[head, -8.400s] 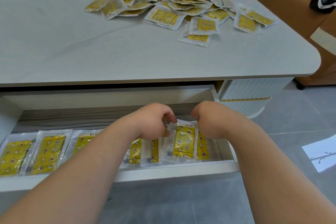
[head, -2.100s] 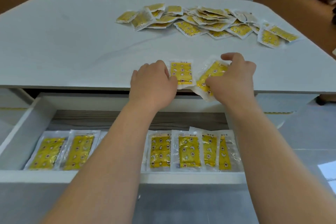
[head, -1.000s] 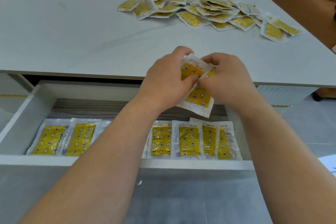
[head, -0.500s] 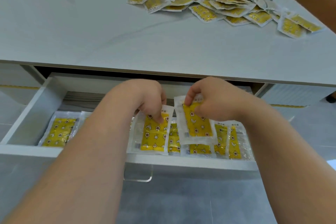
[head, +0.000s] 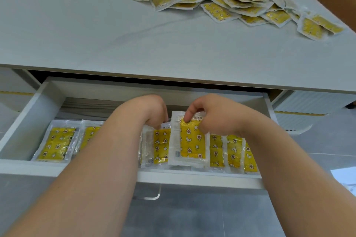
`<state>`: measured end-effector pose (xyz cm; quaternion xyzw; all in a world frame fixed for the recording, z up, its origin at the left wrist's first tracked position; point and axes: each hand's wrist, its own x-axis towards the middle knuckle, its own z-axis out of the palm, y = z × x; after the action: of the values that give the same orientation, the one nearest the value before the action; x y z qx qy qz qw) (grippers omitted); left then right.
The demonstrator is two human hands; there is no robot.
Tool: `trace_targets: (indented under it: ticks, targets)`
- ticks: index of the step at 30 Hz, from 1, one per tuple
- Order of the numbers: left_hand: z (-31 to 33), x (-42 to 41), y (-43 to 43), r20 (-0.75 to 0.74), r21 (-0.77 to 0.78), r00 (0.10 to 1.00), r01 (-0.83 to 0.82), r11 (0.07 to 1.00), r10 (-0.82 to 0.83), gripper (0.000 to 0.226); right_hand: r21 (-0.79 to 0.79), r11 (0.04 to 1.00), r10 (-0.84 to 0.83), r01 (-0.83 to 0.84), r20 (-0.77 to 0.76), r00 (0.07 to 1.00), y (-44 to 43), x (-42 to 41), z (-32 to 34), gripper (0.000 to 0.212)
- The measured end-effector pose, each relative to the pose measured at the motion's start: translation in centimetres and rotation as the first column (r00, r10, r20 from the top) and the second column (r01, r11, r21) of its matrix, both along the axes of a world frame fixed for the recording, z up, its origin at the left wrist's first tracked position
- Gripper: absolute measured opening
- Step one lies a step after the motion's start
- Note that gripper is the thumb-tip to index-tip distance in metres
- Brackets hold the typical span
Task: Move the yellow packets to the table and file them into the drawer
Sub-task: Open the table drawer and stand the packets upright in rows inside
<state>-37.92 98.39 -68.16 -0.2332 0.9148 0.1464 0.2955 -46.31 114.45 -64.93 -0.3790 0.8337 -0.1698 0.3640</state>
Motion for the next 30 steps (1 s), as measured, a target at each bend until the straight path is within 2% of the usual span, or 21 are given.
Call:
trace_targets:
  ticks: [4, 11, 16, 22, 25, 28, 30]
  targets:
    - [-0.8, -0.3, -0.1, 0.027, -0.034, 0.999, 0.038, 0.999, -0.037, 0.033, 0.0, 1.0, 0.001, -0.001, 0.039, 0.999, -0.5, 0.4, -0.8, 0.045]
    - [-1.7, -0.6, -0.5, 0.018, -0.003, 0.999, 0.04, 0.999, -0.04, 0.039, 0.013, 0.997, 0.082, -0.082, 0.022, 0.996, -1.0, 1.0, -1.9, 0.044]
    - [-1.7, -0.6, -0.3, 0.056, -0.044, 0.994, 0.096, 0.994, -0.093, 0.039, 0.063, 0.986, 0.159, -0.156, -0.044, 0.986, -1.0, 0.8, -2.7, 0.042]
    - [-1.8, -0.4, -0.5, 0.087, -0.077, 0.99, 0.122, 0.99, -0.115, 0.039, 0.166, 0.968, 0.214, -0.187, -0.158, 0.964, -0.8, 0.6, -2.5, 0.051]
    - [-0.5, -0.5, -0.5, 0.055, -0.08, 0.997, 0.049, 0.996, -0.045, 0.044, 0.152, 0.976, 0.186, -0.159, -0.185, 0.965, -0.8, 0.5, -1.5, 0.057]
    - [1.8, -0.6, 0.0, 0.018, -0.049, 1.0, 0.022, 0.999, -0.021, 0.035, 0.086, 0.99, 0.127, -0.112, -0.194, 0.973, -0.7, 0.2, 0.6, 0.052]
    - [3.5, -0.5, 0.5, -0.042, 0.077, 0.998, -0.042, 0.996, 0.046, 0.026, 0.011, 0.997, 0.073, -0.072, -0.183, 0.98, -0.3, -0.3, 2.0, 0.047]
